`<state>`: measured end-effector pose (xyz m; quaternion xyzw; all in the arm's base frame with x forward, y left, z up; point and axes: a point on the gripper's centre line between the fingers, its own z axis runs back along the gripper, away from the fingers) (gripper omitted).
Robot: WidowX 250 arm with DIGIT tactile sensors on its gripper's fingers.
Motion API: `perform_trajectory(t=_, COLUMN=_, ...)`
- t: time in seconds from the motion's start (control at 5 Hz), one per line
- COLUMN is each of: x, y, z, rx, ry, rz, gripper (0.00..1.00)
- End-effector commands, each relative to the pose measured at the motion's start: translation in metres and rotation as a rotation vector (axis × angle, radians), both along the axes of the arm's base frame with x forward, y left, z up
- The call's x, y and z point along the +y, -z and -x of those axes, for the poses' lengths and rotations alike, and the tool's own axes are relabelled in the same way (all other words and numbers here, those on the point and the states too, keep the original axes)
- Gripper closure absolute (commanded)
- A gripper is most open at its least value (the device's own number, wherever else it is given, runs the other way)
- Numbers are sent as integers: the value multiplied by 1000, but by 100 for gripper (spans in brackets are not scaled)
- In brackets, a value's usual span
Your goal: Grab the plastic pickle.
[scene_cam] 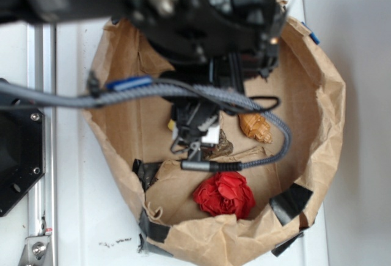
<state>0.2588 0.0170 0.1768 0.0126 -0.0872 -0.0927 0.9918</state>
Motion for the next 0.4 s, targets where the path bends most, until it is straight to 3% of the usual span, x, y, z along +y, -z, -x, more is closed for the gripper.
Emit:
perform_trajectory(t=0.0, x=16, y=45, z=-17, rx=11, ry=41, rz=-7, gripper=0)
perform_trajectory(t=0.2, x=18, y=66, z=-24, rx=39, ry=150, rz=-32, gripper=0)
